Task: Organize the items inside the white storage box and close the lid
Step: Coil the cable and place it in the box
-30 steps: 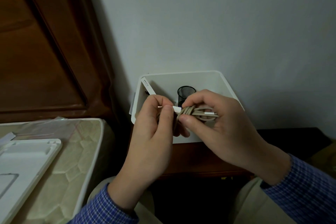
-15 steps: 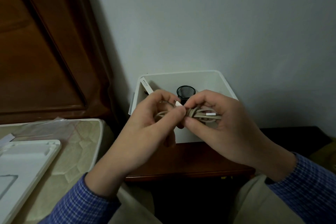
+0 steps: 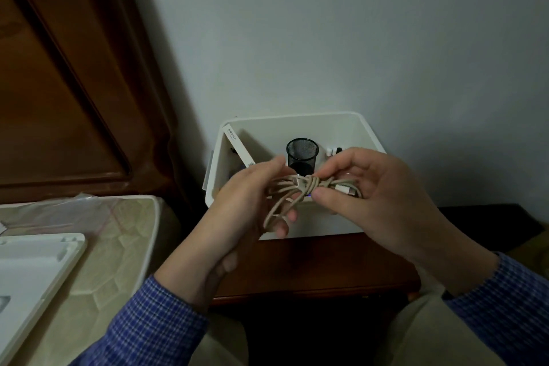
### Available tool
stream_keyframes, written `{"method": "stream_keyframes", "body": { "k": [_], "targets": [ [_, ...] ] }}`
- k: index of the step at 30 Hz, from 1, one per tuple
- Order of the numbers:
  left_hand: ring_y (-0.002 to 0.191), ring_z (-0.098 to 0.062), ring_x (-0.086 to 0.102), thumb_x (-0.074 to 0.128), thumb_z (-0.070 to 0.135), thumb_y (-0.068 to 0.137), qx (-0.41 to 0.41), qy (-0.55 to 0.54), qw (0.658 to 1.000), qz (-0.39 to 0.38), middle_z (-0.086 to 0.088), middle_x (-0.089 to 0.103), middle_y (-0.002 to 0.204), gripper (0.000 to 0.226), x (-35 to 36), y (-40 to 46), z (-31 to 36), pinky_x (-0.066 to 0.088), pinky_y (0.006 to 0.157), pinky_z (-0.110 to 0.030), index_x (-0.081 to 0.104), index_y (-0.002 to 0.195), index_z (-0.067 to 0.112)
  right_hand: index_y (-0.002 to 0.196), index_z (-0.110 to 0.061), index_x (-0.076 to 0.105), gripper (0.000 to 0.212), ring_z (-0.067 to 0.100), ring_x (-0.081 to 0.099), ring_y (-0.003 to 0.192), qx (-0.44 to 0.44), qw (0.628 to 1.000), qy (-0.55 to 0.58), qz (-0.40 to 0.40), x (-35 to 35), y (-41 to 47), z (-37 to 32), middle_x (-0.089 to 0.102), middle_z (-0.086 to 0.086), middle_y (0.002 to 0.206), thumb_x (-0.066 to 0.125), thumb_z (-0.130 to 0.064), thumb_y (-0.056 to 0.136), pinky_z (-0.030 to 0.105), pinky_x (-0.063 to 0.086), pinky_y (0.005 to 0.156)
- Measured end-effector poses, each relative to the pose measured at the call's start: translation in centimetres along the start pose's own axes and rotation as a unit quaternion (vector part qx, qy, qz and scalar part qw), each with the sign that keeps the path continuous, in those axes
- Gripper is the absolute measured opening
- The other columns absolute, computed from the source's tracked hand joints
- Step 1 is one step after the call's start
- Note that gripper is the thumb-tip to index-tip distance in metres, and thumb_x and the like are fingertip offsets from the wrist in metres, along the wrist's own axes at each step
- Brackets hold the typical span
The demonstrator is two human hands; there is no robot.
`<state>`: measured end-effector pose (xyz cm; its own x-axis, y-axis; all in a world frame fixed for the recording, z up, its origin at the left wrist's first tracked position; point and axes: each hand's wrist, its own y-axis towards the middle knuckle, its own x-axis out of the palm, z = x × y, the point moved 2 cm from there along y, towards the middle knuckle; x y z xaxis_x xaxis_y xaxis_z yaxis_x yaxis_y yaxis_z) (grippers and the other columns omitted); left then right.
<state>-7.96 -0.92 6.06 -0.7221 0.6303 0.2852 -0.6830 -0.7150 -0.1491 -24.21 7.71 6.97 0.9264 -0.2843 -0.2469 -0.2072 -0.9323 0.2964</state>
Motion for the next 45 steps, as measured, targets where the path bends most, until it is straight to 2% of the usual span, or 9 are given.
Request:
{"method": "stream_keyframes", "body": {
  "k": [3, 10, 13, 16, 21, 27, 33, 39, 45],
  "targets": [
    [0.057, -0.02, 0.06, 0.062, 0.033, 0.083, -0.053, -0.025, 0.998, -0.04, -0.012, 0.065, 0.083, 0.028, -0.6, 2.3, -0.2, 0.048, 0.042, -0.024, 0.073, 0.091, 0.008, 0.088, -0.019, 0.074, 0.022, 0.014, 0.075, 0.074, 0.01, 1.0, 0.0, 0.005, -0.8, 2.1, 0.9, 0.078, 0.0, 0.084, 0.083, -0.002, 0.077, 0.021, 0.058, 0.069],
    [0.077, -0.024, 0.068, 0.062, 0.014, 0.091, -0.062, -0.039, 0.997, 0.004, -0.017, 0.064, 0.097, 0.022, -3.3, 11.3, -0.9, 0.06, 0.071, -0.031, 0.068, 0.109, 0.003, 0.087, -0.015, 0.078, 0.016, 0.033, 0.072, 0.077, 0.08, 0.997, -0.015, -0.006, -3.8, 9.8, 4.5, 0.076, 0.009, 0.08, 0.076, 0.0, 0.082, 0.038, 0.063, 0.074],
    [0.094, -0.023, 0.071, 0.071, 0.033, 0.081, -0.009, 0.14, 0.984, 0.108, -0.009, 0.066, 0.115, 0.043, -4.8, 15.8, -1.2, 0.059, 0.088, -0.042, 0.06, 0.119, 0.016, 0.085, -0.011, 0.077, 0.013, 0.023, 0.071, 0.067, 0.059, 0.995, -0.073, 0.039, -5.1, 14.8, 6.5, 0.075, 0.005, 0.074, 0.078, 0.0, 0.08, 0.03, 0.061, 0.064],
    [0.103, -0.005, 0.061, 0.079, 0.039, 0.072, 0.072, 0.365, 0.919, 0.13, 0.009, 0.054, 0.129, 0.071, -5.5, 19.6, -1.4, 0.058, 0.083, -0.032, 0.047, 0.135, 0.032, 0.081, -0.017, 0.077, 0.012, 0.009, 0.069, 0.072, 0.058, 0.983, -0.168, 0.039, -6.0, 19.4, 9.5, 0.073, -0.003, 0.076, 0.08, -0.006, 0.079, 0.025, 0.055, 0.07],
    [0.133, -0.024, 0.046, 0.086, 0.04, 0.066, -0.018, 0.541, 0.839, 0.064, -0.006, 0.038, 0.151, 0.11, -6.3, 25.7, -4.7, 0.045, 0.102, -0.031, 0.022, 0.154, 0.022, 0.079, -0.034, 0.071, 0.013, 0.004, 0.067, 0.082, 0.098, 0.951, -0.292, 0.005, -5.6, 23.4, 15.7, 0.07, -0.015, 0.085, 0.078, -0.023, 0.079, 0.027, 0.054, 0.077],
    [0.114, -0.027, 0.056, 0.079, 0.034, 0.076, -0.022, 0.582, 0.811, 0.048, -0.009, 0.05, 0.13, 0.076, -6.6, 28.3, -7.7, 0.048, 0.092, -0.031, 0.04, 0.138, 0.015, 0.084, -0.036, 0.067, 0.017, 0.009, 0.067, 0.068, 0.14, 0.924, -0.354, -0.04, -3.8, 24.1, 20.8, 0.069, -0.011, 0.089, 0.081, -0.03, 0.075, 0.029, 0.057, 0.058],
    [0.091, -0.024, 0.057, 0.067, 0.036, 0.086, -0.032, 0.646, 0.763, -0.003, -0.006, 0.047, 0.111, 0.033, -6.9, 28.6, -8.5, 0.052, 0.086, -0.038, 0.06, 0.109, 0.012, 0.087, -0.033, 0.065, 0.022, 0.015, 0.067, 0.083, 0.148, 0.908, -0.386, -0.072, -2.8, 25.0, 23.3, 0.07, -0.01, 0.089, 0.082, -0.031, 0.074, 0.036, 0.059, 0.078],
    [0.081, -0.021, 0.058, 0.066, 0.04, 0.084, -0.009, 0.65, 0.76, -0.014, -0.004, 0.048, 0.097, 0.028, -7.0, 28.6, -8.2, 0.052, 0.077, -0.034, 0.065, 0.094, 0.013, 0.079, -0.032, 0.068, 0.02, 0.009, 0.068, 0.073, 0.094, 0.919, -0.382, -0.01, -3.4, 25.1, 23.1, 0.068, -0.013, 0.076, 0.084, -0.022, 0.075, 0.036, 0.06, 0.075],
    [0.082, -0.023, 0.059, 0.066, 0.041, 0.084, -0.009, 0.656, 0.755, -0.012, -0.005, 0.051, 0.098, 0.031, -6.8, 28.5, -8.2, 0.053, 0.077, -0.036, 0.067, 0.093, 0.012, 0.078, -0.028, 0.071, 0.015, 0.013, 0.069, 0.077, 0.125, 0.9, -0.41, -0.085, -2.7, 24.5, 23.1, 0.068, -0.01, 0.075, 0.076, -0.015, 0.084, 0.033, 0.06, 0.079]
  ]
}}
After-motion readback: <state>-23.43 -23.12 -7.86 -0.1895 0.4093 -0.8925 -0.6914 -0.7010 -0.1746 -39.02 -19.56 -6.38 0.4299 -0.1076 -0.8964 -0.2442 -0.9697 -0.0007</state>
